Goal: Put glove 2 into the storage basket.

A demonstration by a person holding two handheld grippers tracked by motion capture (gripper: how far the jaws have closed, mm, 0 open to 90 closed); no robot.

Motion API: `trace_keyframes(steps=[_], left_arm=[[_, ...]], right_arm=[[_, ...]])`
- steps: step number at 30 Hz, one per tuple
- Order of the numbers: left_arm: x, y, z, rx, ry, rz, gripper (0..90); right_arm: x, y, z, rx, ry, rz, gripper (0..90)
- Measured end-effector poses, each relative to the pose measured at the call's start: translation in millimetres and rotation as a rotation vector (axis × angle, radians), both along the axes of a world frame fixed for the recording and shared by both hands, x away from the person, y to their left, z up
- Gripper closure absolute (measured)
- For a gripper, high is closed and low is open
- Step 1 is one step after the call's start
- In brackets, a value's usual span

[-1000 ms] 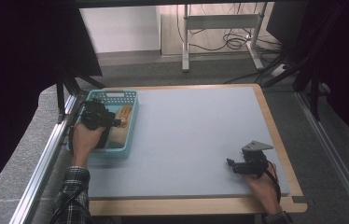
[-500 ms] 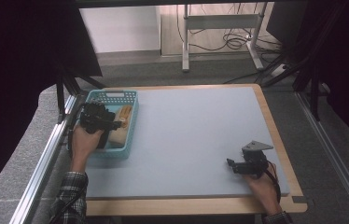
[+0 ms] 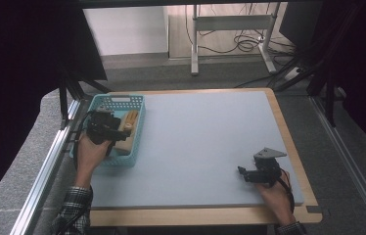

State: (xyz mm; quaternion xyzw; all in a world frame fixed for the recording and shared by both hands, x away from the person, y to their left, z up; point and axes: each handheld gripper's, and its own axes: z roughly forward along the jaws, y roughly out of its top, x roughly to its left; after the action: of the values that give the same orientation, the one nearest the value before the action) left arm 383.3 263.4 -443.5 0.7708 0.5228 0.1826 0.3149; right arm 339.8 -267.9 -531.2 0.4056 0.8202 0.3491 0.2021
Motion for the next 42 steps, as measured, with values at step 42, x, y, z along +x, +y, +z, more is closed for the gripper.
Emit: trace_keyframes(steps=[42], left_arm=[[-25.8, -60.0, 6.6, -0.104, -0.077, -0.168, 2.0]], right_arm=[[0.1, 0.1, 0.0, -0.001, -0.001, 0.0, 19.7]])
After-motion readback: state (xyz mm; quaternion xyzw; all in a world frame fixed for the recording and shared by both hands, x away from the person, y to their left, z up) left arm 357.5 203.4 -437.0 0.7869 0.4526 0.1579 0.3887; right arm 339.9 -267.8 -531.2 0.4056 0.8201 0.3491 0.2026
